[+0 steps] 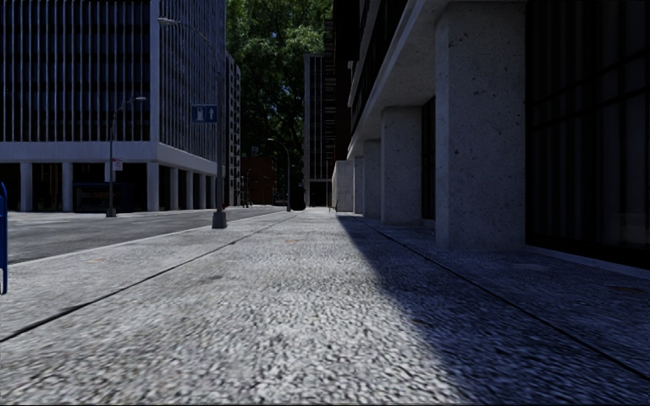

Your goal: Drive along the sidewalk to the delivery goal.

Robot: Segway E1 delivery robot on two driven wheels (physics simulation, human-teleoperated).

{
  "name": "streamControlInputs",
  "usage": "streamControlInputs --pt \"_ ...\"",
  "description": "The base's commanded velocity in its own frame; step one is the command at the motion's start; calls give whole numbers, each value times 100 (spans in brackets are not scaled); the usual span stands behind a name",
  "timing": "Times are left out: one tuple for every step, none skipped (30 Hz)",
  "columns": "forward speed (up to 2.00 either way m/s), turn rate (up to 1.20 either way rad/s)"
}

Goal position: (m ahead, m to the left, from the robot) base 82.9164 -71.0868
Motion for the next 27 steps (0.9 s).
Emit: streamControlInputs --pt "200 0" --pt "200 0" --pt "200 0" --pt "200 0" --pt "200 0" --pt "200 0" --pt "200 0" --pt "200 0" --pt "200 0" --pt "200 0" --pt "200 0" --pt "200 0" --pt "200 0" --pt "200 0" --pt "200 0" --pt "200 0" --pt "200 0" --pt "200 0" --pt "200 0" --pt "200 0" --pt "200 0" --pt "200 0" --pt "200 0" --pt "200 0" --pt "200 0" --pt "200 0" --pt "200 0"
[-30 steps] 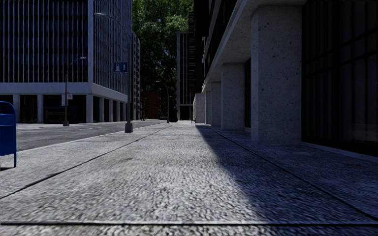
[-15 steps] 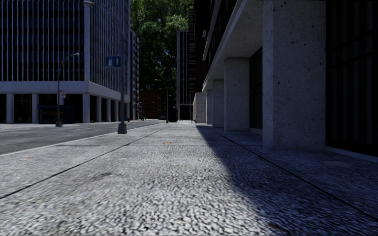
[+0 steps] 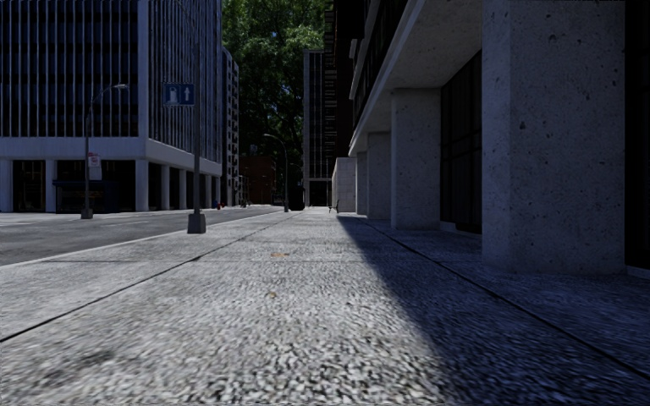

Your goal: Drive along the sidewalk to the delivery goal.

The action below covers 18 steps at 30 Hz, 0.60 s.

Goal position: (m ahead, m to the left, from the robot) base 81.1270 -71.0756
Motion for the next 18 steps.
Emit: streamControlInputs --pt "200 0" --pt "200 0" --pt "200 0" --pt "200 0" --pt "200 0" --pt "200 0" --pt "200 0" --pt "200 0" --pt "200 0" --pt "200 0" --pt "200 0" --pt "200 0" --pt "200 0" --pt "200 0" --pt "200 0" --pt "200 0" --pt "200 0" --pt "200 0"
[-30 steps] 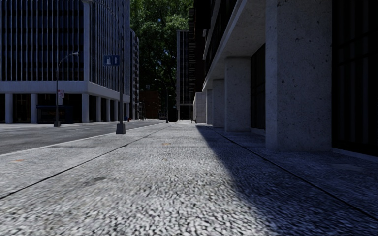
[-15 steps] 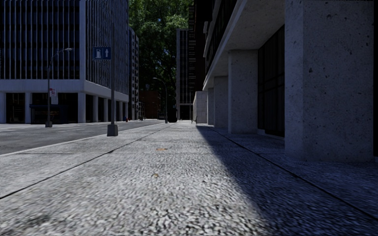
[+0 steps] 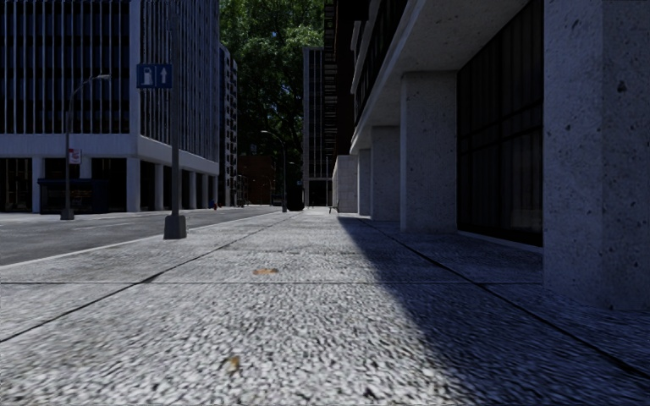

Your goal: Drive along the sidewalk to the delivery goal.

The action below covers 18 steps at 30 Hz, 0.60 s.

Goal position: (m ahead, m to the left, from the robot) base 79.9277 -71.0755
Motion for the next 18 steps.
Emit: streamControlInputs --pt "200 0" --pt "200 0" --pt "200 0" --pt "200 0" --pt "200 0" --pt "200 0" --pt "200 0" --pt "200 0" --pt "200 0" --pt "200 0" --pt "200 0" --pt "200 0" --pt "200 0" --pt "200 0" --pt "200 0" --pt "200 0" --pt "200 0" --pt "200 0"
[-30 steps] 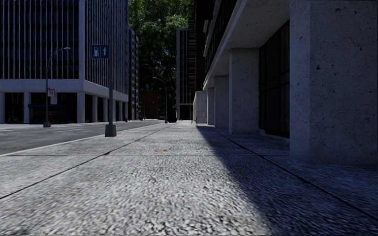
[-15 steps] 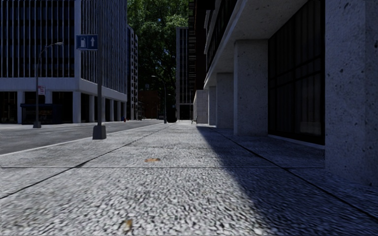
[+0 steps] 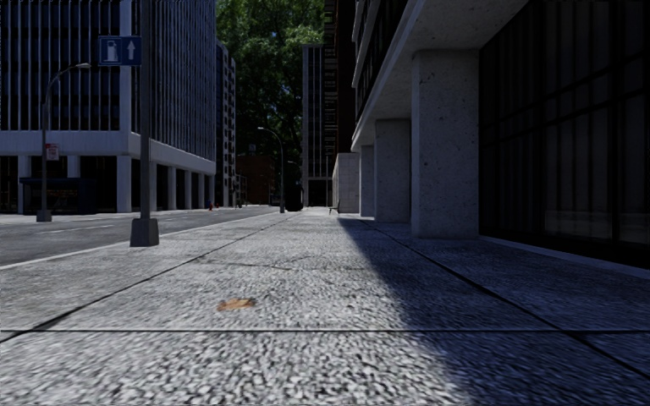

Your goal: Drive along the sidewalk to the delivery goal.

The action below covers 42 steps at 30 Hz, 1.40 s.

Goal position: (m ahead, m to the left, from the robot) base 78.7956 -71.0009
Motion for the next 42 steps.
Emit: streamControlInputs --pt "200 0" --pt "200 0" --pt "200 0" --pt "200 0" --pt "200 0" --pt "200 0" --pt "200 0" --pt "200 0" --pt "200 0" --pt "200 0" --pt "200 0" --pt "200 0" --pt "200 0" --pt "200 0" --pt "200 0" --pt "200 0" --pt "200 0" --pt "200 0" --pt "200 0" --pt "200 0" --pt "200 0" --pt "200 0" --pt "200 0" --pt "200 0" --pt "200 0" --pt "200 0" --pt "200 0" --pt "200 0" --pt "200 0" --pt "200 0" --pt "200 0" --pt "200 0" --pt "200 0" --pt "200 0" --pt "200 0" --pt "200 0" --pt "200 0" --pt "200 0" --pt "200 0" --pt "200 0" --pt "200 0" --pt "200 0"
